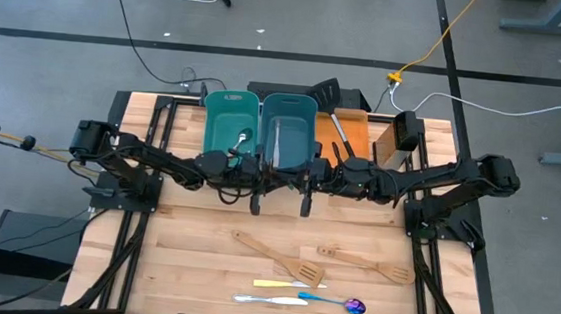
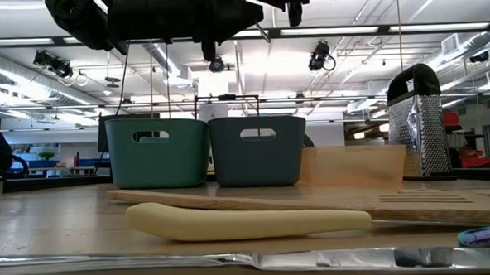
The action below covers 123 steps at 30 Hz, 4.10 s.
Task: Pick & Place Kitchen Items
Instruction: Put the green spoon into the green bin, then put the yellow table knife into the blue bin
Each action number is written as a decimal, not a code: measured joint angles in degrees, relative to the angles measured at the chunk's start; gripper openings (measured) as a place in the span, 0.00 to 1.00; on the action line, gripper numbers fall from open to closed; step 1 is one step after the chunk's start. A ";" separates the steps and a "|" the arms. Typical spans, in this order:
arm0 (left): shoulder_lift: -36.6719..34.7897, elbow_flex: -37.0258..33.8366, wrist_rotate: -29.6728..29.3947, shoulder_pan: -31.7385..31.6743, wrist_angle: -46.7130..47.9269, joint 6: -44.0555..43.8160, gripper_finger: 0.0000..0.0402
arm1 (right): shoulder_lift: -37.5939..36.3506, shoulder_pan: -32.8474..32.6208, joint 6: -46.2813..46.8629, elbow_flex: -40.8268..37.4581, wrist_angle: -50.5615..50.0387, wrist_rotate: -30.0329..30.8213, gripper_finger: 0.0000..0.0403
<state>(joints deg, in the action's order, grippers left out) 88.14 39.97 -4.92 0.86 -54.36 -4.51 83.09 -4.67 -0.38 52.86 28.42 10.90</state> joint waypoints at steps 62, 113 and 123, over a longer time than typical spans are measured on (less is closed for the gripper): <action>-30.01 -0.13 -10.87 -26.19 74.03 -18.88 0.10 | -0.02 -0.06 -1.64 0.00 -0.61 0.17 0.11; -8.48 -0.11 11.20 -44.15 70.19 -21.61 0.23 | -0.04 -0.04 -1.21 0.00 -0.59 0.04 0.11; -8.62 -0.11 11.17 -44.11 67.52 -17.34 0.24 | -0.04 -0.04 -1.21 0.00 -1.37 0.10 0.11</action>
<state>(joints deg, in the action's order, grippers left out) 79.52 39.86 6.25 -43.24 13.16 -21.85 83.05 -4.71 -1.58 52.86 27.05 11.00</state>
